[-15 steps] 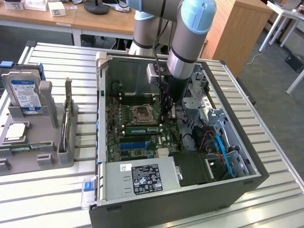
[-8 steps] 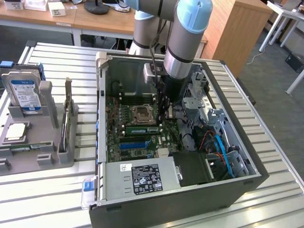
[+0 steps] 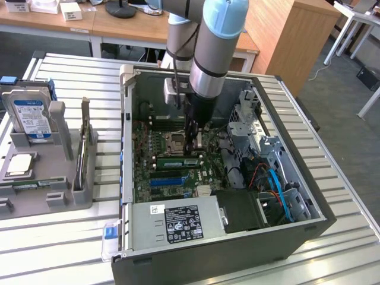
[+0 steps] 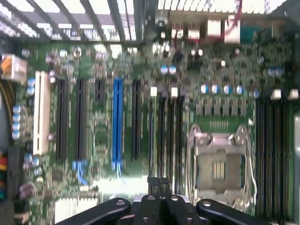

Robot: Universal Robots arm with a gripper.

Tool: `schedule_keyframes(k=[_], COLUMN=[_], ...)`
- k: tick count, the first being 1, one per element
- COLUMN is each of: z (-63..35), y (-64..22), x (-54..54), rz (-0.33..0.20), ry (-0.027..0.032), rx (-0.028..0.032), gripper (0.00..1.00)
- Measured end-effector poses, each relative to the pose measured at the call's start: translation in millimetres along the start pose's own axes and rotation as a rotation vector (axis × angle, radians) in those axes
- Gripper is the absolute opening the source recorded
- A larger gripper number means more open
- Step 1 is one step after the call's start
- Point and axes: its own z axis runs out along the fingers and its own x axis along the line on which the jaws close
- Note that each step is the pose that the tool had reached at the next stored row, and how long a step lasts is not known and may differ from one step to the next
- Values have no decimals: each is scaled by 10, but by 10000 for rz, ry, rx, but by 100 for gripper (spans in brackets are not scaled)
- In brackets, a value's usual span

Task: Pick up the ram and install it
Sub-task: 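Press down the ram until it locks into place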

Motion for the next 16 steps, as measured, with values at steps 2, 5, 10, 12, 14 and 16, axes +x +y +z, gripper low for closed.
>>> schedule_keyframes(k=[2, 5, 10, 12, 14, 16], z=[3, 7, 12, 13, 13, 13], y=[78, 192, 324, 339, 339, 355], x=[1, 1, 2, 1, 2, 3], rz=[-2, -1, -1, -1, -2, 0], ry=[1, 2, 2, 2, 2, 2], rx=[0, 0, 0, 0, 0, 0], gripper=[11, 11, 11, 11, 11, 11])
